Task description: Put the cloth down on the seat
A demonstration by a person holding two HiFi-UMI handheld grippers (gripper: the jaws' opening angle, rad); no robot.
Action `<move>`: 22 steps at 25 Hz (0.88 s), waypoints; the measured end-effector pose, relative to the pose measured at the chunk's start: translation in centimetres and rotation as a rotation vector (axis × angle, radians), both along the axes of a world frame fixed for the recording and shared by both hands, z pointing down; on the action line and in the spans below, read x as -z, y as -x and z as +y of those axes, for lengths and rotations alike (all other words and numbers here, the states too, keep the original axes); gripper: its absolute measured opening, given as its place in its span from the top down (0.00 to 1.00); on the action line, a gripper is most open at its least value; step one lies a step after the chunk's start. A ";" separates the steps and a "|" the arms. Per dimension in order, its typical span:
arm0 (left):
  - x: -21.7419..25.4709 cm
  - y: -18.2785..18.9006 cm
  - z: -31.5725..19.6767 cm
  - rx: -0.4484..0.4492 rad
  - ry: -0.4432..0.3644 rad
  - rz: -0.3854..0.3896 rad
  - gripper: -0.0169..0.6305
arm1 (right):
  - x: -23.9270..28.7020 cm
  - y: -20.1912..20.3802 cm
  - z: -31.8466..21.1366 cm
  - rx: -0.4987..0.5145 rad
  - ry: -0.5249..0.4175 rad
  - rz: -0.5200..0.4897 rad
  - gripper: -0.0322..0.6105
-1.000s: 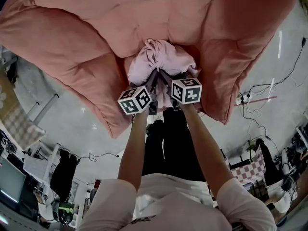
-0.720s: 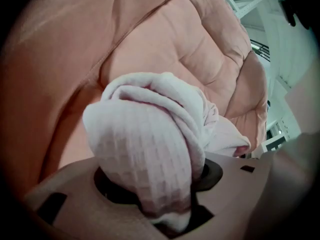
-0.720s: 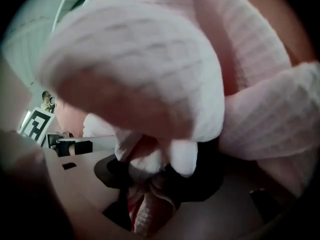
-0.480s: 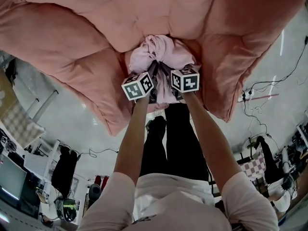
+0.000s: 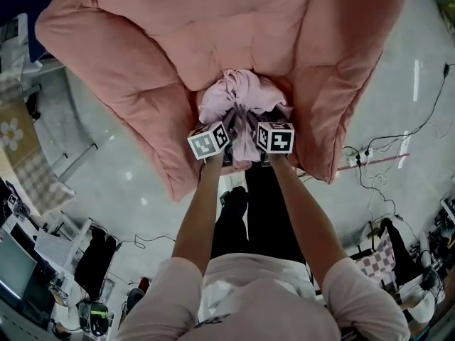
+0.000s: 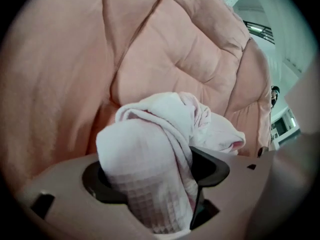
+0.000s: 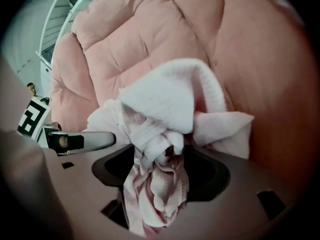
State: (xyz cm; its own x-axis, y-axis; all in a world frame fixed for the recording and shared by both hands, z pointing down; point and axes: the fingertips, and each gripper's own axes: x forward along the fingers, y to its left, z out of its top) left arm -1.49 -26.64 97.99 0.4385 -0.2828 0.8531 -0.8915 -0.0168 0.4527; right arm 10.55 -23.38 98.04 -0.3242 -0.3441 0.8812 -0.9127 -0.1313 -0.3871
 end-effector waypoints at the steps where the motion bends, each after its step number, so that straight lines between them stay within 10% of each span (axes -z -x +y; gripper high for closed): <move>1: 0.4 0.2 0.1 0.004 -0.004 -0.007 0.42 | 0.5 -0.5 0.4 -0.018 -0.005 0.004 0.48; 12: 8.2 1.0 1.2 -0.022 -0.110 -0.022 0.42 | 9.7 -2.0 -0.1 -0.025 -0.151 0.061 0.48; 22: 20.6 0.7 2.9 -0.111 -0.388 -0.014 0.42 | 21.7 0.2 1.3 0.048 -0.385 0.159 0.48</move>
